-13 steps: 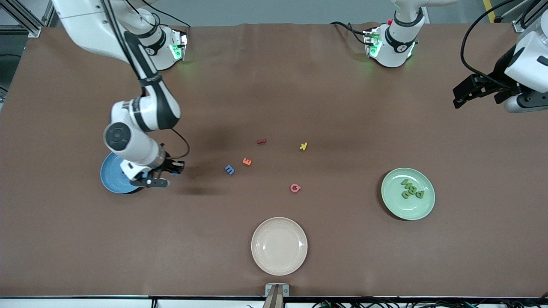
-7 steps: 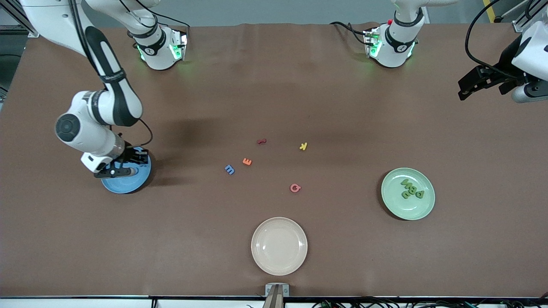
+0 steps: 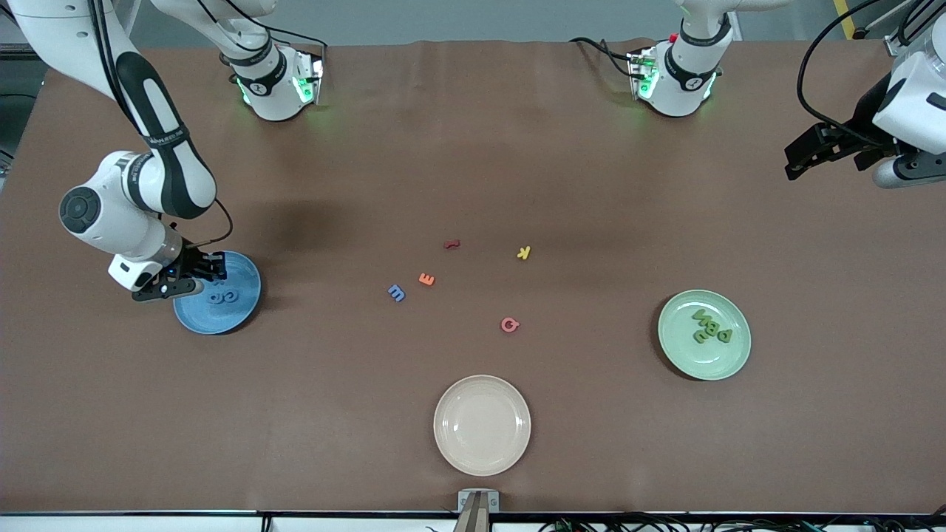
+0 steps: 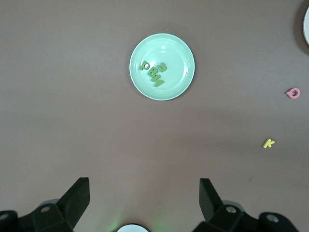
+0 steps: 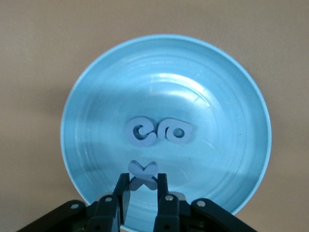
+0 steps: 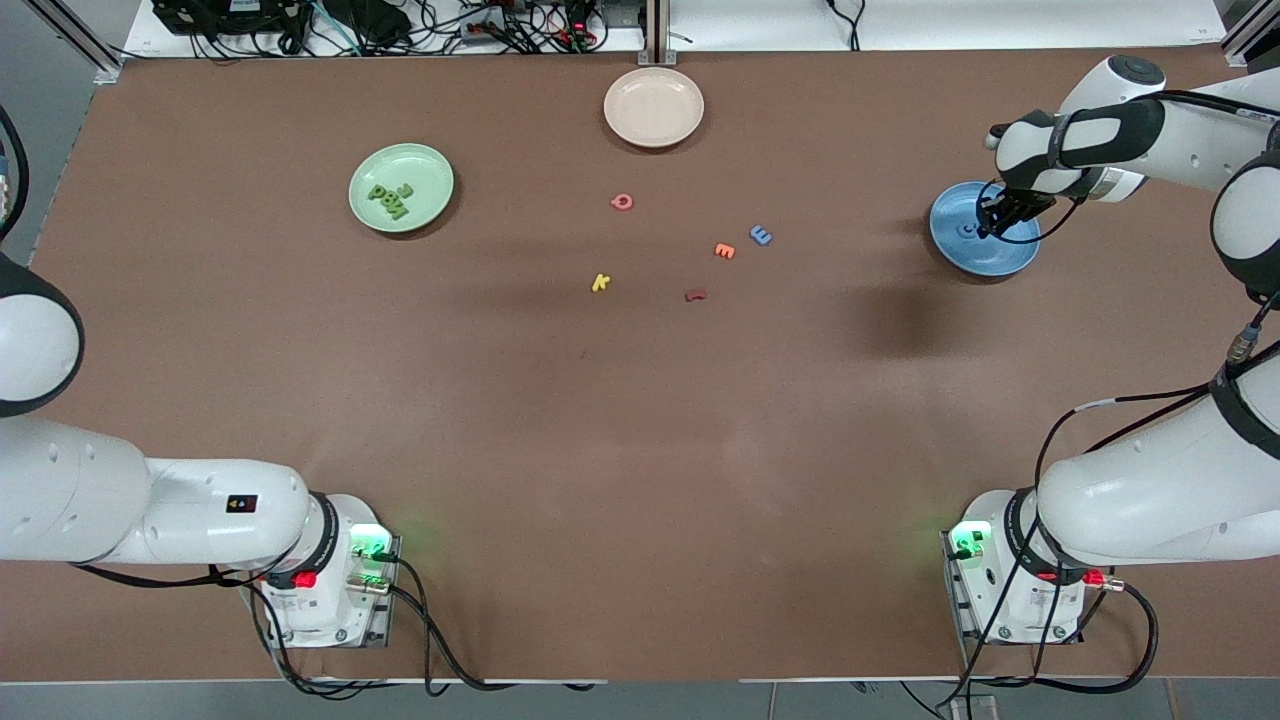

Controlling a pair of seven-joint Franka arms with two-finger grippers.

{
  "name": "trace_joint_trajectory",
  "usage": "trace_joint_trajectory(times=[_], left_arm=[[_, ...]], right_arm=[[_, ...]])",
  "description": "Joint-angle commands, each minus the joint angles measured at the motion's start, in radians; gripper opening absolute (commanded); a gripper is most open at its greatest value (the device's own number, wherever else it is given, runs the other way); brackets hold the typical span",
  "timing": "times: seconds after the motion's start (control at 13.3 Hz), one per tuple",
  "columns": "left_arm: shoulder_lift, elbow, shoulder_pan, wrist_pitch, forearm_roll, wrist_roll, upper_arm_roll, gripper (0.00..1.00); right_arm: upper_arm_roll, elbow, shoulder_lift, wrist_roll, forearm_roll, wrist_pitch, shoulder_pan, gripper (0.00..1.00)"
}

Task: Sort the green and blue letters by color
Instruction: 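Lower the blue x onto the blue plate and open the right gripper, then reach the blue E with the right gripper and grasp it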

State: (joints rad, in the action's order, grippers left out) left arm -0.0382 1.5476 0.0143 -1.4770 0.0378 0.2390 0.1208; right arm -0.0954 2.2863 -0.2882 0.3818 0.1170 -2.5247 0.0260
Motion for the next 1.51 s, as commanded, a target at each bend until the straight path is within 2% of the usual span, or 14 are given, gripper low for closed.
trace_joint_trajectory(times=[0.0,0.15,0.23,0.38,0.83,0.98,1.28,1.43], left_arm=[[0.023,-0.006,0.0,-0.017,0.001,-0.012,-0.003,1.0],[0.03,-0.007,0.004,-0.04,0.002,-0.013,-0.001,1.0],[0.032,-0.007,0.006,-0.045,0.001,-0.012,-0.001,1.0],[0.027,-0.007,0.0,-0.057,-0.006,-0.013,0.0,1.0],[0.014,-0.001,-0.004,-0.048,-0.015,-0.013,-0.004,1.0],[0.012,-0.004,-0.023,-0.045,-0.015,-0.018,-0.003,1.0],[0.012,-0.007,-0.025,-0.049,-0.016,-0.017,-0.003,1.0],[0.012,-0.006,-0.023,-0.049,-0.016,-0.015,0.003,1.0]], right_arm=[[0.02,0.018,0.004,0.015,-0.007,-0.016,0.025,0.63],[0.02,0.018,0.004,0.005,-0.007,-0.017,0.022,0.68],[0.02,0.015,0.004,0.0,-0.007,-0.019,0.016,0.78],[0.022,0.012,0.008,-0.053,-0.005,-0.013,-0.017,0.82],[0.025,-0.034,-0.003,-0.698,0.009,0.009,-0.276,0.82],[0.025,-0.092,-0.05,-0.914,0.009,0.007,-0.375,0.81],[0.026,-0.168,-0.11,-1.284,0.013,0.006,-0.507,0.81],[0.026,-0.22,-0.15,-1.439,0.064,0.009,-0.561,0.81]])
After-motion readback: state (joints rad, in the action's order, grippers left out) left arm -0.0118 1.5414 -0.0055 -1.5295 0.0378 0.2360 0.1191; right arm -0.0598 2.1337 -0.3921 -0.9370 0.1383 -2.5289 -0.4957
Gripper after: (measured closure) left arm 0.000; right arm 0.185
